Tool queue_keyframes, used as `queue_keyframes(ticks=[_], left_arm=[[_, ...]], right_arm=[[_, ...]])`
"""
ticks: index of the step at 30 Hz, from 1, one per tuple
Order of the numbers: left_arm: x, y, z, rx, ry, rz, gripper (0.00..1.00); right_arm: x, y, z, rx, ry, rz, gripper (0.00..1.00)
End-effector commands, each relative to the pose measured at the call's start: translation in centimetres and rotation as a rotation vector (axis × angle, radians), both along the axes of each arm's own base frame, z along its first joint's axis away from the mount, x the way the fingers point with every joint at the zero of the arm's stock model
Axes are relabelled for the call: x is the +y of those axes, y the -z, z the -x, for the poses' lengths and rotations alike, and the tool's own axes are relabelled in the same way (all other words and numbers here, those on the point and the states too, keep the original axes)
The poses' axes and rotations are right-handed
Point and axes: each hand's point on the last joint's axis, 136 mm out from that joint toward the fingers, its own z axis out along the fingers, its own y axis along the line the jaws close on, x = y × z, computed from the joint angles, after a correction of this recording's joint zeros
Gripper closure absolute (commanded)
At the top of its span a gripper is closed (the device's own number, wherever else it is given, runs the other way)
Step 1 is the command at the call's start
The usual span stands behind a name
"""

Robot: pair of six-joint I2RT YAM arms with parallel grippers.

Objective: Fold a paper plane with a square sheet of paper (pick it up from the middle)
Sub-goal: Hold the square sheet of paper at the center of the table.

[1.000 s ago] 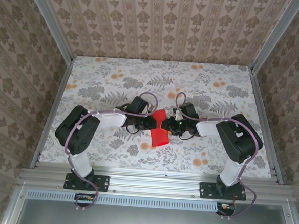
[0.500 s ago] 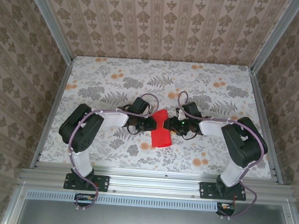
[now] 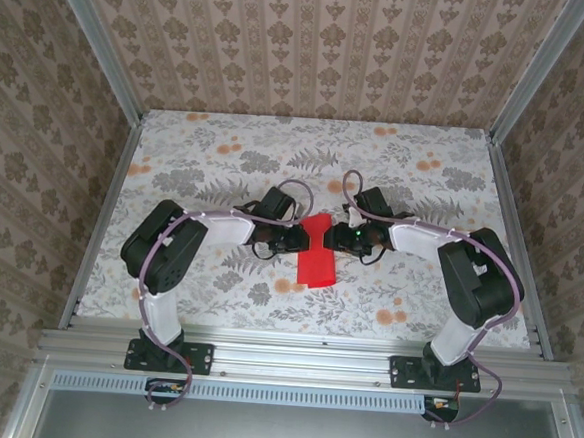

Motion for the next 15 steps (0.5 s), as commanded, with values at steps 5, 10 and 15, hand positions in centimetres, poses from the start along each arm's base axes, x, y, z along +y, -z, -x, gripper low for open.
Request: queue_keyframes(ticks=[5,10,15], left_arm=[[-1.6,-0.5,-0.3,-0.018,0.046,0.033,0.82],[-2.0,-0.9,-0.3,-0.016,0.052,0.052,0.82],[-2.4,-1.6,-0.4,-0.016,0.055,0.074,0.82]], right_arm=[[-0.3,0.9,-0.4,0.019,-0.033,0.055,0.5],[-0.7,1.6,-0.2,0.035,-0.044,0.092,0.54],[-1.0,1.8,0.1,0.038,-0.056,0.1,0.62]])
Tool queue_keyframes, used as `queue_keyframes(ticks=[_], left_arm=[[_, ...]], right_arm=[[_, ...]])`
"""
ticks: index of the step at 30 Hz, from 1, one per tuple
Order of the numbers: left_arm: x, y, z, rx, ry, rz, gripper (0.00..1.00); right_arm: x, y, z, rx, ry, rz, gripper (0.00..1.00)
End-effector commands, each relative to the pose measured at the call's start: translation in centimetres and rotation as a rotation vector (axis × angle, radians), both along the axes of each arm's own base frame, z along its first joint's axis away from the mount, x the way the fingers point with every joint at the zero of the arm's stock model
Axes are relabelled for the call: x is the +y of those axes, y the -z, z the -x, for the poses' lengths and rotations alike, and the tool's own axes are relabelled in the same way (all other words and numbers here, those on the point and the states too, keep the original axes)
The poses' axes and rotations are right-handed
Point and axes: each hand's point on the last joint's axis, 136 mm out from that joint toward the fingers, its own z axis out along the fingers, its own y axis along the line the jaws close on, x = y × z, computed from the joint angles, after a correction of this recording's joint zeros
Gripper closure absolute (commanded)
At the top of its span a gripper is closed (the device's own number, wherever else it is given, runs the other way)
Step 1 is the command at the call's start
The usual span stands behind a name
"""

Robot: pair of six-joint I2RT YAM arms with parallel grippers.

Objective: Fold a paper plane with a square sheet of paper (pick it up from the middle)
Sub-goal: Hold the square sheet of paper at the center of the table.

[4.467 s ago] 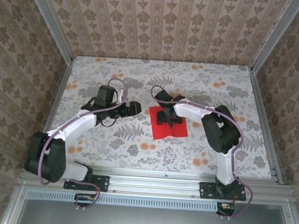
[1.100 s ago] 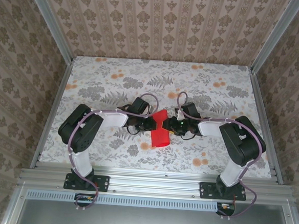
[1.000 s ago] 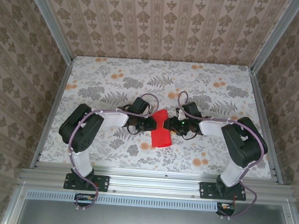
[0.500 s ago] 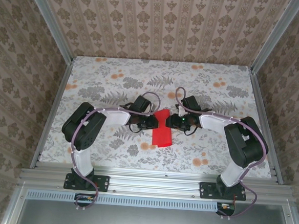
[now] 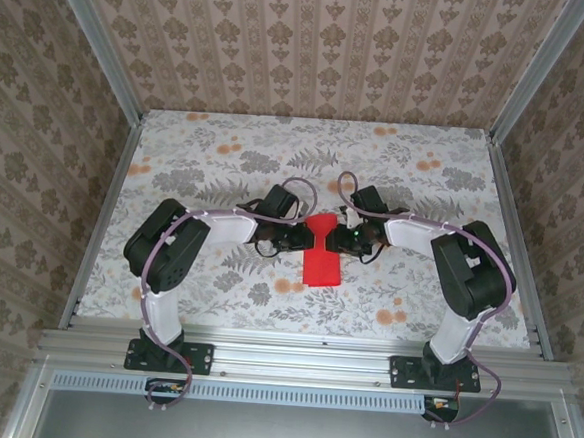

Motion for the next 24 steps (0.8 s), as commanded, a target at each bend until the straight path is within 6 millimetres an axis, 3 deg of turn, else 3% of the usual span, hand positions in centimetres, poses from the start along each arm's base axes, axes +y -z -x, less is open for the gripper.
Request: queue_keyframes(ticks=[1,16,24], left_arm=[[-1.2,-1.1,-0.2,-0.017,0.033,0.041,0.81],[-0.9,-4.0,-0.3,-0.059,0.038,0.047,0.77],[-0.2,-4.3,-0.8,-0.068,0.036,0.032,0.77]], right_arm=[[-0.5,0.1,-0.1,0.004,-0.013,0.026,0.62],[-1.0,0.1,0.1,0.027,-0.021,-0.033,0.68],[-1.2,0.3,0.6,0.043,-0.049,-0.035,0.7]])
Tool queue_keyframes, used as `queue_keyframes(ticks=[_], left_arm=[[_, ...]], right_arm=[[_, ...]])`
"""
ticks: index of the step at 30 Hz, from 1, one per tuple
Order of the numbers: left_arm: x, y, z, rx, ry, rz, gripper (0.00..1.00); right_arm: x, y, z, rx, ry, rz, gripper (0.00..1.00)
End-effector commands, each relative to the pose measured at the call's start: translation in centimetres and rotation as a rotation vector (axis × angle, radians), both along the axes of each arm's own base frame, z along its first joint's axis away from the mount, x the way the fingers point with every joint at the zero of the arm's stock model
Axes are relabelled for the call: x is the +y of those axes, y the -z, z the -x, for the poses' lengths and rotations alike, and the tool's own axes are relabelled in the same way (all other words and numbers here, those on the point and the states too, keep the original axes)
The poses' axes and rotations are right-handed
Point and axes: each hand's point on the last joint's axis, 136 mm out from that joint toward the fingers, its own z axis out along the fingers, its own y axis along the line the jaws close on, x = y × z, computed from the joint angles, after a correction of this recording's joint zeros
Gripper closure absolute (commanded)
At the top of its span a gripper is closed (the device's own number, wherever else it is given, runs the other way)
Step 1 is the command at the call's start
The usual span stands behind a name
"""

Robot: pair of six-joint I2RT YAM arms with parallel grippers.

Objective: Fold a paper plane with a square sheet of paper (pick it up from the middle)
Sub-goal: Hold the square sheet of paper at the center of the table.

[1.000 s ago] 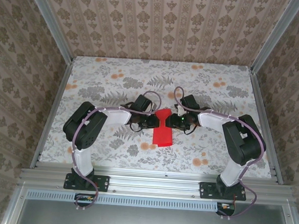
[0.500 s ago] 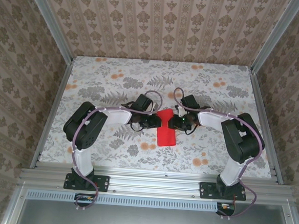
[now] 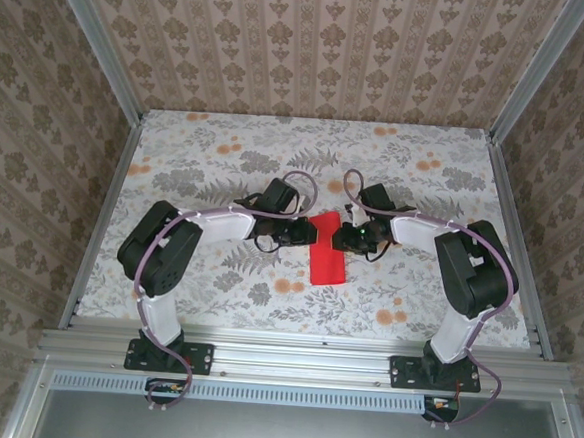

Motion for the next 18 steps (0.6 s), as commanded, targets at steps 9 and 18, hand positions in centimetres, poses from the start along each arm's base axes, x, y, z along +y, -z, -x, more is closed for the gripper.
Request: queue_keyframes(ticks=[9,18], left_arm=[[1.0,-2.1,-1.0,-0.05,0.001,-0.003,0.79],[1.5,-2.4,-1.6,-0.055,-0.008,-0.003,0.79]], right_arm=[[-0.3,0.7,1.4,0.053,-0.074,0.009,0.72],[-0.3,0.7,1.5,0.053,-0.096,0.017,0.71]])
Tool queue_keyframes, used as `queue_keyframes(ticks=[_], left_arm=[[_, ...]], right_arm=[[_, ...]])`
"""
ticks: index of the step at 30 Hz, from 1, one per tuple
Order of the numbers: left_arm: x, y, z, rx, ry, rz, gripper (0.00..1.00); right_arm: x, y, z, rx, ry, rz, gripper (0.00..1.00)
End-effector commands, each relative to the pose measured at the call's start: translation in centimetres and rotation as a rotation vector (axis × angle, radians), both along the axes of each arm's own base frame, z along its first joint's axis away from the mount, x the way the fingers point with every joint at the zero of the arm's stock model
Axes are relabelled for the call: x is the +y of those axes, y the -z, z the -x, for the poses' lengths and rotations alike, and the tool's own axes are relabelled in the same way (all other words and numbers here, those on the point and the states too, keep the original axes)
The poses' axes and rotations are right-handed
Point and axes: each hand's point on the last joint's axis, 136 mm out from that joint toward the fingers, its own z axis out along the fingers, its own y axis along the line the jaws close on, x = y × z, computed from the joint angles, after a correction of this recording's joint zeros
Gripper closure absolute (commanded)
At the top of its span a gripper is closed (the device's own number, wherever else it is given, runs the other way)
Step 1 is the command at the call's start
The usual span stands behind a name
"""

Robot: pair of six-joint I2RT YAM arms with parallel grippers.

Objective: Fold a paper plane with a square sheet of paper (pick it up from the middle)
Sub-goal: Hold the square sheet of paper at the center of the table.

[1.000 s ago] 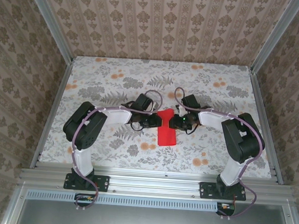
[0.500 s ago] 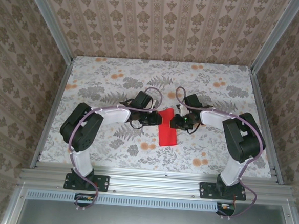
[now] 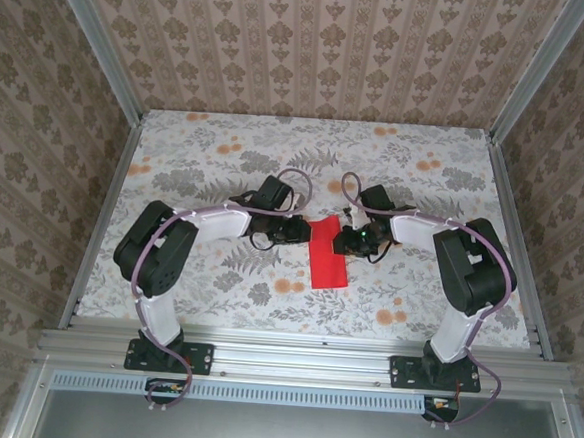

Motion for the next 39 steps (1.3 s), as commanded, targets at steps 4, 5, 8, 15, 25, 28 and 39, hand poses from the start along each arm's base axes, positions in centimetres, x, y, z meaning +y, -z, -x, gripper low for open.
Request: queue_keyframes(ticks=[4,5,8,15,25,28,39], left_arm=[[-0.3,-2.7,-1.0,-0.063,0.01,0.028,0.79],[-0.2,-2.7,-1.0,-0.063,0.009,0.029,0.79],[-0.2,-2.8,-1.1,-0.064,0.009,0.029,0.78],[-0.2,-3.1,-1.2,-0.069,0.005,0.031,0.78],[-0.2,-3.6,-1.2,-0.075,-0.001,0.035,0.77],[-0.2,-3.6,-1.1,-0.072,-0.007,0.045,0.77],[-0.8,-2.8,-0.7,-0.051,-0.029,0.056,0.77]], right_arm=[[-0.1,0.2,0.6,0.03,-0.032,0.008,0.7],[-0.1,0.1,0.5,0.029,-0.033,0.011,0.7],[-0.4,0.2,0.5,0.027,-0.038,0.028,0.7],[-0.4,0.3,0.5,0.026,-0.046,0.04,0.69],[-0.5,0.5,0.5,0.027,-0.05,0.055,0.67],[-0.7,0.6,0.5,0.029,-0.046,0.064,0.66],[-0.4,0.9,0.3,0.044,-0.001,0.043,0.68]])
